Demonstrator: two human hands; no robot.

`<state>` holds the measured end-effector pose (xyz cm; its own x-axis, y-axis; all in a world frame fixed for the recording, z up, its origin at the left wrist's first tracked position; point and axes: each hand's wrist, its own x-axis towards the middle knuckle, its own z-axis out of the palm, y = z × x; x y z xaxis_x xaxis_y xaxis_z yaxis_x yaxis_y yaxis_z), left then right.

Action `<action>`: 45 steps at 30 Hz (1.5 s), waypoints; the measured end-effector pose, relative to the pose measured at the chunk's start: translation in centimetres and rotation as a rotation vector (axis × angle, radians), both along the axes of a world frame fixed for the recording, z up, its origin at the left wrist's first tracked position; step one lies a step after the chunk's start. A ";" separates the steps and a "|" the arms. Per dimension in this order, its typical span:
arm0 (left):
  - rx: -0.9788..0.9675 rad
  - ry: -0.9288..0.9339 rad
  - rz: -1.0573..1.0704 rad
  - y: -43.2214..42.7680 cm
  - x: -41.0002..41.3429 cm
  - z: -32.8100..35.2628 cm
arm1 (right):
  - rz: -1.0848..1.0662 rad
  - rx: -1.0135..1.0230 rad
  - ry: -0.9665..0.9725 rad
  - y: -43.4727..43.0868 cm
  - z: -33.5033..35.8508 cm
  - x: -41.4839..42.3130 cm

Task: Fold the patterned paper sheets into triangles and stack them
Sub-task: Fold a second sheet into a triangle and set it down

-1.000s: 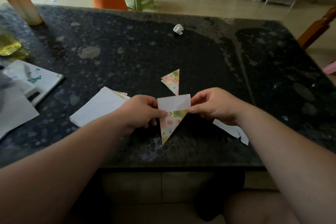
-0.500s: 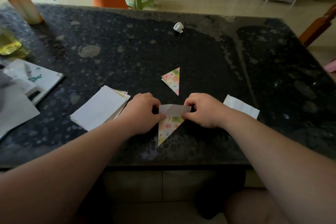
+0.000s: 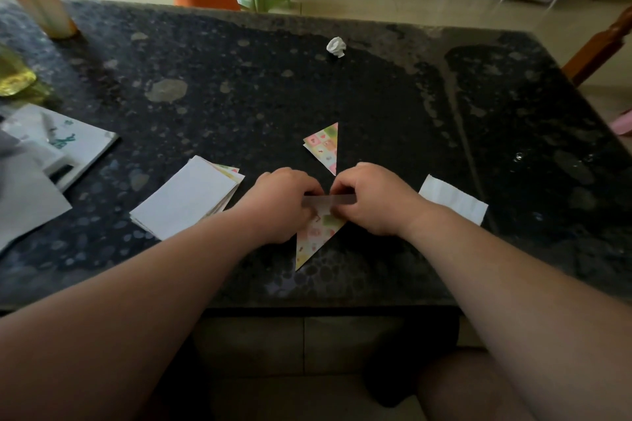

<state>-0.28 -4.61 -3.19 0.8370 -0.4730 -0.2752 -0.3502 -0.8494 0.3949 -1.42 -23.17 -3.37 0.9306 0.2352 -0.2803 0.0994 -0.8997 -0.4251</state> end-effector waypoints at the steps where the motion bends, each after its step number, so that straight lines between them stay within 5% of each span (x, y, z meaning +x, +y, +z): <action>1: 0.000 0.010 -0.007 -0.2 0.1 0.1 | 0.004 0.002 0.007 0.2 0.1 0.1; 45: -0.144 -0.183 -0.164 3.4 -0.9 -2.6 | 0.266 -0.182 -0.165 -1.7 -0.7 -2.7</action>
